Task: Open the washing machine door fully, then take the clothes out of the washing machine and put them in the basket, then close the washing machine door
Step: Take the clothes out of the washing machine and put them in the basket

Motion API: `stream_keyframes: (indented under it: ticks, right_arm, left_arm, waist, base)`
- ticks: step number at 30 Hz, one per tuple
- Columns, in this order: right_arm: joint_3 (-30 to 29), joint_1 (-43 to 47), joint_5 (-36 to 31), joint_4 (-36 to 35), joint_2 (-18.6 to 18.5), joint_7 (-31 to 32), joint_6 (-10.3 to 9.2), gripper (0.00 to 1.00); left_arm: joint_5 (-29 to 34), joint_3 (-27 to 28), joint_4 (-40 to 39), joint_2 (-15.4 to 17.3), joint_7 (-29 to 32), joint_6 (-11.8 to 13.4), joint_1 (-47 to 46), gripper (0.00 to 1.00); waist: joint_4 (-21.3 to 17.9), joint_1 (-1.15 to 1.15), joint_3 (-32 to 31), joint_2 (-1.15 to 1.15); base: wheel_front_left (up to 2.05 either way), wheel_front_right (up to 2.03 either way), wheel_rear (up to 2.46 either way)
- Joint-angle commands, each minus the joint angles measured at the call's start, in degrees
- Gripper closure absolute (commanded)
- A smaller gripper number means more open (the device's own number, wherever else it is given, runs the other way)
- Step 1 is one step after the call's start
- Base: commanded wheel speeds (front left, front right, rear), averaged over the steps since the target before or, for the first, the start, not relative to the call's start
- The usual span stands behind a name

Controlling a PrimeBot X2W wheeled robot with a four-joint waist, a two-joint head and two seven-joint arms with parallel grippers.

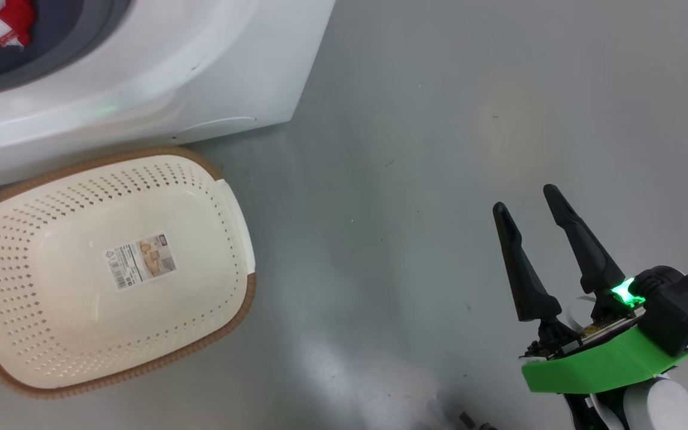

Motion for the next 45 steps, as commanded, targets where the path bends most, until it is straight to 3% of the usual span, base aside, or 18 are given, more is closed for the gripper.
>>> stream_keyframes:
  ticks: [1, 25, 35, 45]
  right_arm:
    - [1.36, -0.83, 0.43, -1.19, -0.74, -0.17, 0.35, 0.00]
    - [1.73, -2.25, 1.08, 0.18, -0.74, -0.93, 0.35, 0.00]
    - [1.13, -2.56, 1.03, 0.10, -0.74, -0.78, 0.35, 0.00]
    - [1.08, -2.99, 1.44, 0.46, -0.74, -1.05, 0.35, 0.00]
  left_arm:
    - [-0.37, 0.35, -0.24, 2.67, 0.22, -0.59, -0.04, 1.00]
    - [-2.15, -0.94, -5.31, 2.08, -11.76, -7.88, 1.21, 1.00]
    - [-2.22, -1.71, -11.92, 2.02, -16.48, -8.72, 5.26, 1.00]
    - [-1.11, -3.27, -26.11, 2.25, -17.83, -6.97, 13.81, 1.00]
  waist:
    - [0.05, 0.00, 0.08, 0.00]
    - [3.06, 0.00, 0.06, 0.00]
    - [4.97, 0.00, -0.66, 0.00]
    - [5.86, 0.00, -1.38, 0.00]
  base:
    - [0.00, 0.00, 0.00]
    - [0.00, 0.00, 0.00]
    - [0.00, 0.00, 0.00]
    - [0.00, 0.00, 0.00]
